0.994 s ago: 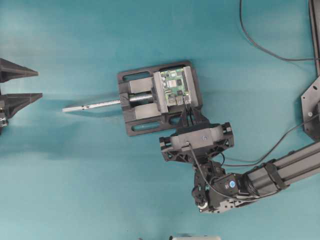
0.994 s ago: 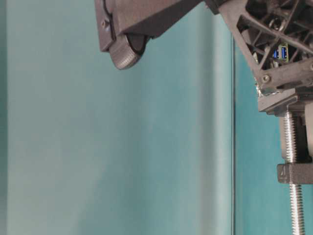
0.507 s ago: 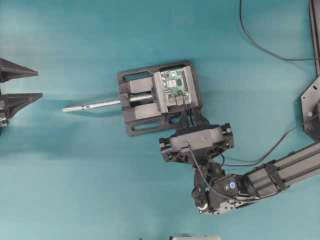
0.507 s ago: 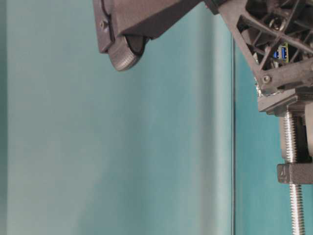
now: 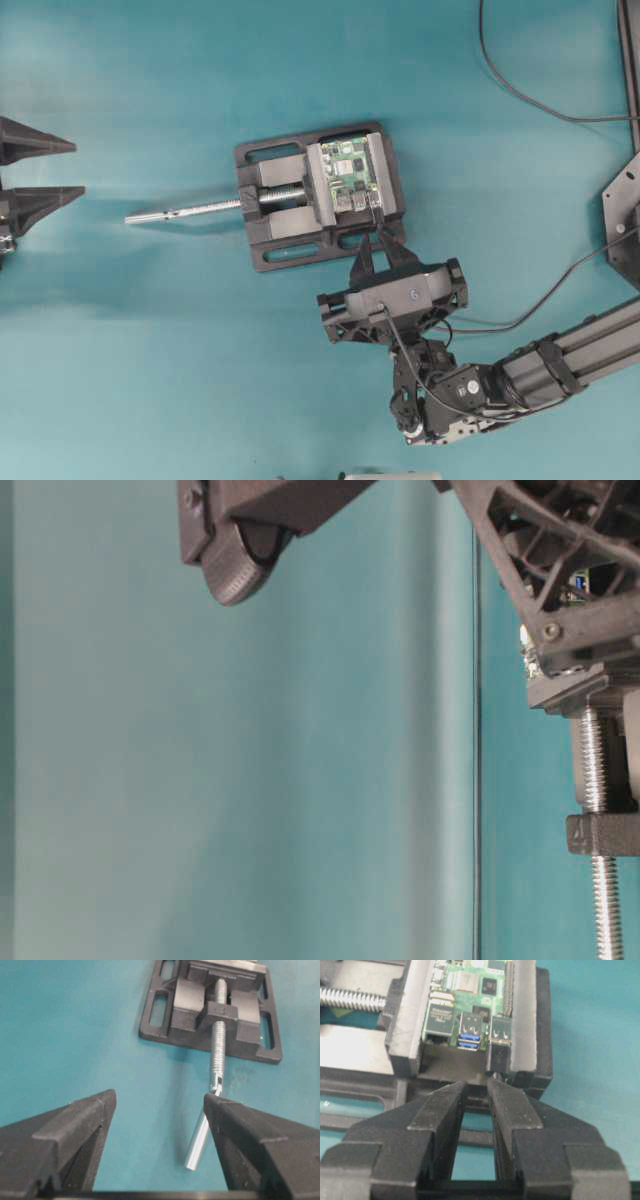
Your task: Insert the USB into the fixed PCB.
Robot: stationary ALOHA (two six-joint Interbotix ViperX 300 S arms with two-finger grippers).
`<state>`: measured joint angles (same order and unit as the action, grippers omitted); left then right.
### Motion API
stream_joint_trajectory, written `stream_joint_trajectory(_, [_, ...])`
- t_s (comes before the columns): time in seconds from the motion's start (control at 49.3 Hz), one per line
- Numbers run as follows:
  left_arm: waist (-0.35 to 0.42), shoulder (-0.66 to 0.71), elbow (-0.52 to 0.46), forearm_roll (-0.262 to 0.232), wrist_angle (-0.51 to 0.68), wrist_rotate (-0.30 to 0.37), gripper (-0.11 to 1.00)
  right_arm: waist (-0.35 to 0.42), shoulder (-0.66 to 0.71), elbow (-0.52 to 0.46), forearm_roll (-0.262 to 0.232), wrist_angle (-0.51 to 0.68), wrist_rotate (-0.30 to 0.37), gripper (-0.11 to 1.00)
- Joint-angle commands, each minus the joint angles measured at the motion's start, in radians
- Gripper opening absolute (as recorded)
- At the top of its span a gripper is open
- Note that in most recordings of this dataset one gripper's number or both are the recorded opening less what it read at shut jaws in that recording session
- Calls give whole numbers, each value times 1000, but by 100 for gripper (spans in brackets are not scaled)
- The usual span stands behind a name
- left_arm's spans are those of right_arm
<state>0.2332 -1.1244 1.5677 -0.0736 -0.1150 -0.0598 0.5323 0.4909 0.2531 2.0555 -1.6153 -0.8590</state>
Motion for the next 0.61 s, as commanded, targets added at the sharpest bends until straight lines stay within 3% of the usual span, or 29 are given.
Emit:
stream_joint_trajectory(0.0, [-2,6,-12,5,-5,-5,85,2,-25,-15,-3,-8,2,31])
stream_joint_trajectory(0.304, [-2,6,-12,5,-5,-5,85,3,-51,6,-3,31,-3,31])
stream_joint_trajectory(0.588, [-2,6,-12,5,-5,-5,85,9,-187,144,-14,130,-28,36])
